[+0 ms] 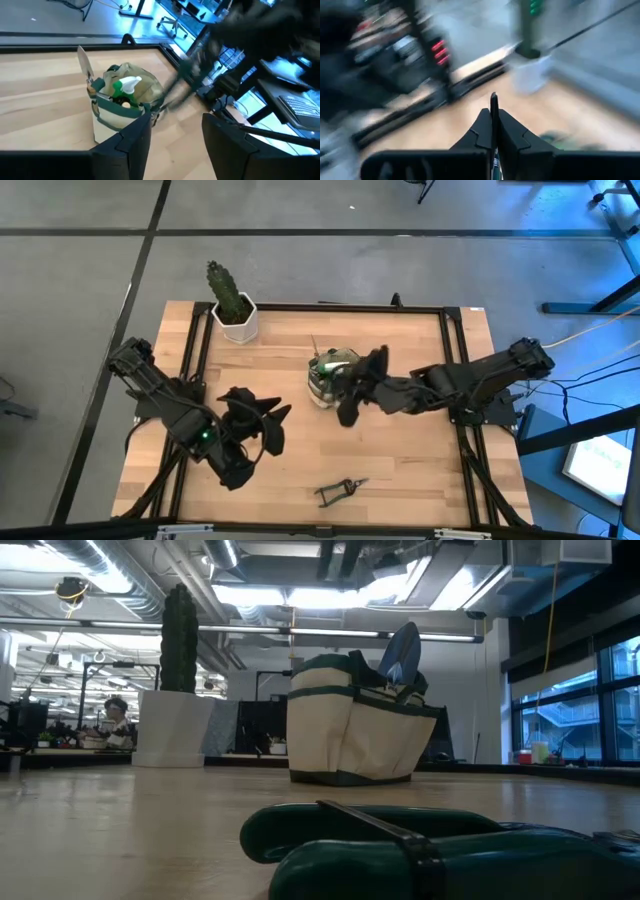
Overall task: Pick & Place Garden tools in Gardening bag
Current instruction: Put the top shear scissor into the gardening bag
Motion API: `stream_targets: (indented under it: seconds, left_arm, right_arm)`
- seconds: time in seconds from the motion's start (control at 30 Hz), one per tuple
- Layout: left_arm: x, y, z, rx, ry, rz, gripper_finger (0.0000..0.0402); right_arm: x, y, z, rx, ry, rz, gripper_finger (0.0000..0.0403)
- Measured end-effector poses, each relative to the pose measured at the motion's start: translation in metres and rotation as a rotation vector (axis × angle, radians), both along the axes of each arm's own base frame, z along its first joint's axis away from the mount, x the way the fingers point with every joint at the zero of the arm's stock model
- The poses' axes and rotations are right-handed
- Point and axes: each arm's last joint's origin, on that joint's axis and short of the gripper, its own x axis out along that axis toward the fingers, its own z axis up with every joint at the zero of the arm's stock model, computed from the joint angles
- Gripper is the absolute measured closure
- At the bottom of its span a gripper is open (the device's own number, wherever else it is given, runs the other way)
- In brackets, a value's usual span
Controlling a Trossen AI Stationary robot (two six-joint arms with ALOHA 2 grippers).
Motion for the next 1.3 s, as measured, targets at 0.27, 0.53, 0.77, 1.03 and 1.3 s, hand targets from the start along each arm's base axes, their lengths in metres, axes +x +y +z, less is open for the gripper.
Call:
stream_targets:
  seconds: [0.27,0.53,0.77,1.03,1.3]
  left_arm:
    - [0.0,0.0,0.0,-0.005,0.013,-0.01,0.0233]
    - [-0.001,-0.002,-0.001,-0.01,0.018,-0.022,0.0233]
    - [-0.001,-0.004,-0.002,-0.046,0.048,-0.049,0.0233]
    - [-0.003,-0.007,-0.003,-0.053,0.056,-0.067,0.0233]
    - [-0.004,-0.007,-0.003,-0.052,0.06,-0.068,0.0233]
  right_arm:
    - [0.023,0.009,-0.032,0.101,0.099,0.07,0.0396]
    - [0.047,0.025,-0.07,-0.048,0.189,0.058,0.0396]
    - [0.051,0.015,-0.073,-0.122,0.188,-0.05,0.0396]
    - [0.061,-0.005,-0.072,-0.157,0.195,-0.059,0.0396]
    - [0.066,-0.016,-0.076,-0.178,0.231,-0.05,0.0396]
